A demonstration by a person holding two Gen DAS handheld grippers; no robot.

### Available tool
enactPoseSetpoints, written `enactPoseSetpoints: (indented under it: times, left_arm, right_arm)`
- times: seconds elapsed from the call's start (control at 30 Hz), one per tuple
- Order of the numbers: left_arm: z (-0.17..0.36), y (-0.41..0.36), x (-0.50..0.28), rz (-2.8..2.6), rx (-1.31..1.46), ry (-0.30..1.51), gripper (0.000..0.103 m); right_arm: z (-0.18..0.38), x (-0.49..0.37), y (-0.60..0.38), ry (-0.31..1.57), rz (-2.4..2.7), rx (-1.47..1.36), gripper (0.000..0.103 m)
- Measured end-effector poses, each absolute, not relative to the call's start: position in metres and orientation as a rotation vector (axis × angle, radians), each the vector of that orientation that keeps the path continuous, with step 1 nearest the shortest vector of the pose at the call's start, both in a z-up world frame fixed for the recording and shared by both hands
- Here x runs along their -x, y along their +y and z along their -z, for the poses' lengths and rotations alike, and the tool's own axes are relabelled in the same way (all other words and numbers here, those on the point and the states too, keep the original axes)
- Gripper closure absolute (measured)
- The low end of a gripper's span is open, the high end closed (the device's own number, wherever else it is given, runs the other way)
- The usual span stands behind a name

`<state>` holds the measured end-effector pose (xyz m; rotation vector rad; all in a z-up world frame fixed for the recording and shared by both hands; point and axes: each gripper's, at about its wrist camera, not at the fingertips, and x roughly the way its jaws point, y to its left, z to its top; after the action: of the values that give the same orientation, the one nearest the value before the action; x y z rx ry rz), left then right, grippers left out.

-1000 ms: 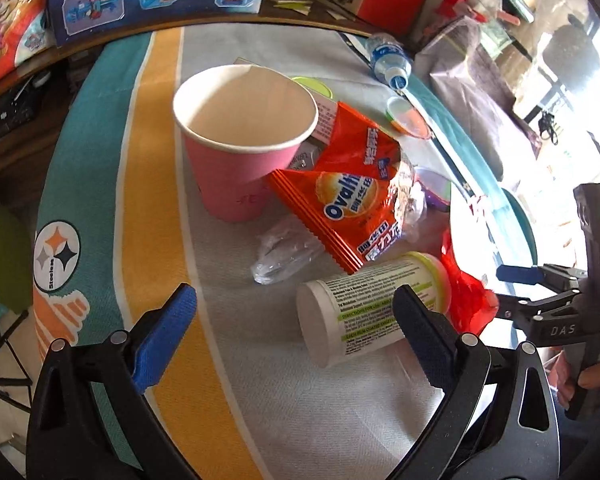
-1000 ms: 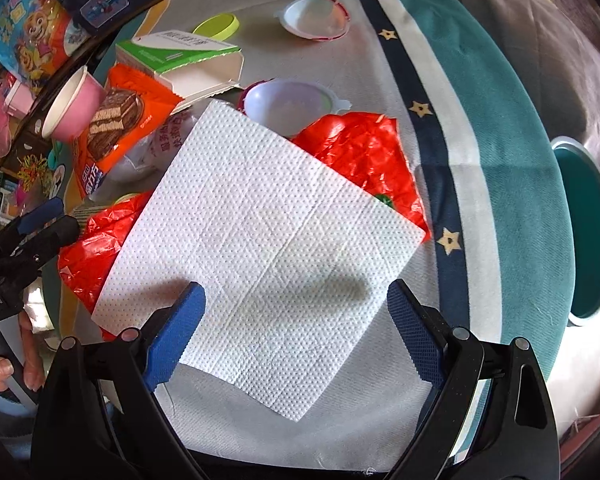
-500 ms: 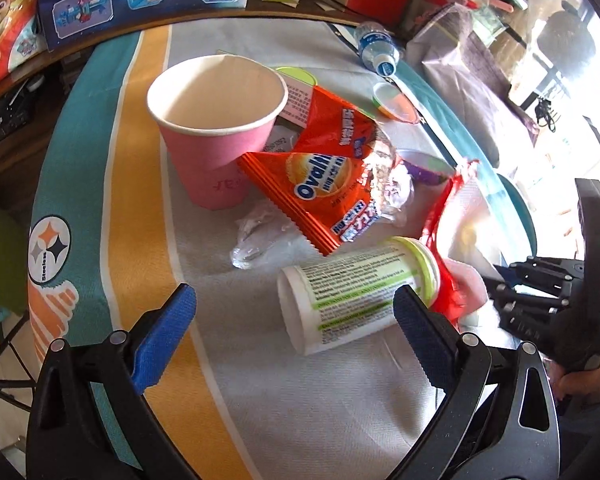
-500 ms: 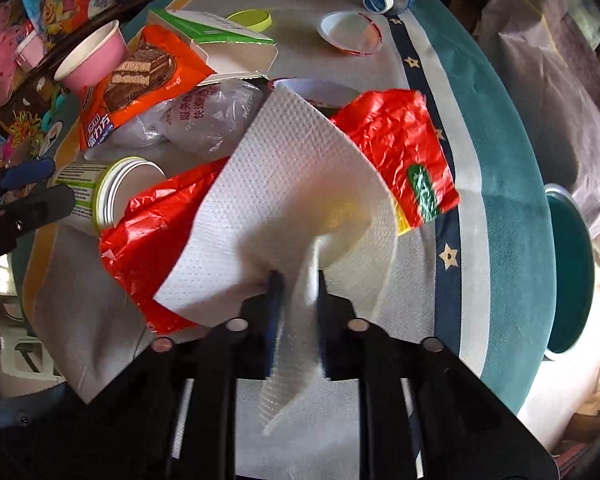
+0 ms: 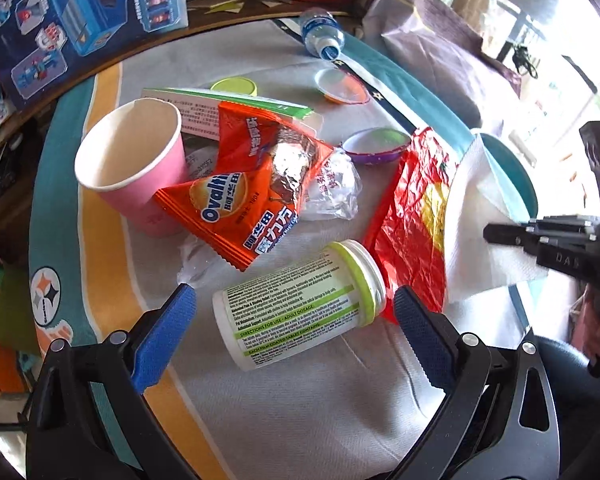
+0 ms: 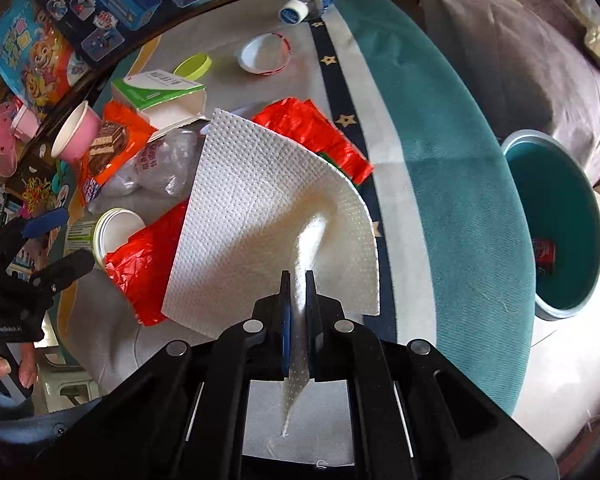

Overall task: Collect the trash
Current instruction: 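Pinch the white paper towel with the right tool while the left approaches the pill bottle, then lift the paper towel with the right tool while the left grasps the pill bottle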

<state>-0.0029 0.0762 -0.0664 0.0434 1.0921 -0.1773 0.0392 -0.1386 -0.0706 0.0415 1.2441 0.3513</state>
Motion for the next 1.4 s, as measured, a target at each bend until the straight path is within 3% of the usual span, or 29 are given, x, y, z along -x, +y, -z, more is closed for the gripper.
enactPoseSetpoints:
  times: [0.43,0.57,0.67,0.8,0.97,1.1,1.13,1.17,1.2,1.4]
  left_arm:
    - [0.097,0.064,0.003,0.363,-0.385,1.138,0.006]
    - [0.099,0.059,0.013,0.422,-0.316,1.149,0.037]
    - [0.099,0.052,0.023,0.467,-0.28,1.163,0.045]
    - [0.1,0.043,0.021,0.462,-0.289,1.177,0.042]
    - [0.095,0.036,0.007,0.445,-0.276,1.163,0.021]
    - [0.096,0.022,-0.001,0.479,-0.294,1.158,0.018]
    - [0.098,0.02,-0.002,0.487,-0.29,1.165,0.022]
    - [0.1,0.02,-0.003,0.495,-0.281,1.173,0.039]
    - [0.101,0.02,-0.002,0.494,-0.278,1.184,0.044]
    - [0.086,0.036,0.008,0.444,-0.197,1.145,0.048]
  right_arm:
    - [0.072,-0.041,-0.133,1.27,-0.375,-0.089,0.097]
    - [0.07,-0.041,-0.13,1.273,-0.39,-0.09,0.097]
    - [0.07,-0.04,-0.131,1.274,-0.391,-0.094,0.097]
    - [0.071,-0.04,-0.132,1.278,-0.396,-0.105,0.097]
    - [0.071,-0.039,-0.137,1.278,-0.391,-0.119,0.097]
    - [0.071,-0.04,-0.143,1.282,-0.385,-0.14,0.097]
    - [0.07,-0.039,-0.143,1.279,-0.385,-0.14,0.097]
    - [0.069,-0.039,-0.144,1.275,-0.386,-0.139,0.097]
    - [0.067,-0.038,-0.145,1.271,-0.386,-0.14,0.097]
    - [0.06,-0.041,-0.154,1.243,-0.375,-0.158,0.097]
